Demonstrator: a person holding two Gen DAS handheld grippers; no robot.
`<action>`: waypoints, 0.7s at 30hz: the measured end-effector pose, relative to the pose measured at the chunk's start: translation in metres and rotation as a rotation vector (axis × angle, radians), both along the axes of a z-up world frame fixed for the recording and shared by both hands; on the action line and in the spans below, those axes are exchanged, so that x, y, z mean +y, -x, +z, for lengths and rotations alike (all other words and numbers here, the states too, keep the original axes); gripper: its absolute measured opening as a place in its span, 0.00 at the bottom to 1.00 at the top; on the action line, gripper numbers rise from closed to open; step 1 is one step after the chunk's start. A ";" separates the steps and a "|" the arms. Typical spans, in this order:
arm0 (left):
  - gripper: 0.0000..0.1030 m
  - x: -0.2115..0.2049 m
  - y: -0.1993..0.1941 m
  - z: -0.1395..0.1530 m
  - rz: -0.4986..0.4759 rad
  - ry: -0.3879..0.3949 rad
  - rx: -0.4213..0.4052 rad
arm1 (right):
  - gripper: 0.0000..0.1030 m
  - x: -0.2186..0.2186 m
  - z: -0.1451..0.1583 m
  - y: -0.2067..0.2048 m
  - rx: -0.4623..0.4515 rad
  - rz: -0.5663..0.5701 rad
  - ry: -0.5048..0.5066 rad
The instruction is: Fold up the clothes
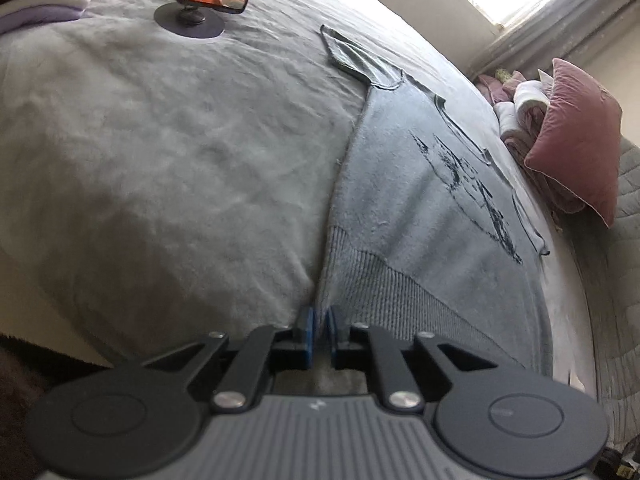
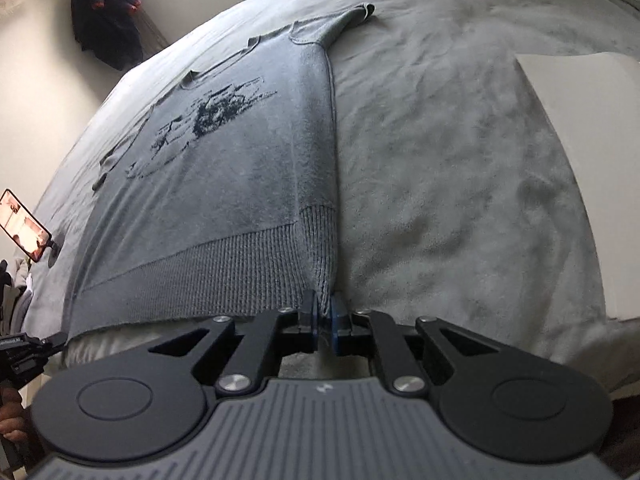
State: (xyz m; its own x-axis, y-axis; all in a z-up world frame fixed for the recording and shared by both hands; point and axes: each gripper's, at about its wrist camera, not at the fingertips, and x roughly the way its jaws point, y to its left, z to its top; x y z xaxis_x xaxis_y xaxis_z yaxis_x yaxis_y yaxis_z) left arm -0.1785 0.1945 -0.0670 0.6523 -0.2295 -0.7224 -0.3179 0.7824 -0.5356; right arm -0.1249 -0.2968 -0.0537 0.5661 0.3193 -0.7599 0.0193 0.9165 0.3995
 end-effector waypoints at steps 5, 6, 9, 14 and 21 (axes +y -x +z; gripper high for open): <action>0.42 -0.009 -0.010 0.024 -0.031 -0.109 -0.016 | 0.23 -0.011 0.010 -0.012 -0.026 0.013 -0.030; 0.42 -0.011 -0.013 0.029 -0.038 -0.135 -0.019 | 0.38 -0.015 0.011 -0.016 -0.033 0.001 -0.034; 0.48 -0.024 -0.029 0.043 -0.082 -0.156 -0.035 | 0.44 -0.026 0.014 -0.030 -0.046 -0.030 -0.073; 0.52 -0.074 -0.076 0.062 -0.221 -0.145 -0.059 | 0.44 -0.038 0.005 -0.058 -0.026 -0.062 -0.162; 0.51 -0.180 -0.157 0.080 -0.439 -0.173 -0.103 | 0.44 -0.052 -0.013 -0.068 -0.014 -0.070 -0.274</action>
State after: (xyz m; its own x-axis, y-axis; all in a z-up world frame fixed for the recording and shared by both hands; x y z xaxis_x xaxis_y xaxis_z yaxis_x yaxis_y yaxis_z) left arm -0.0220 0.0143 0.0129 0.5911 -0.3815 -0.7107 0.1105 0.9111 -0.3972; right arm -0.0566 -0.3488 -0.0664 0.6039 0.4717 -0.6425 0.0717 0.7707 0.6332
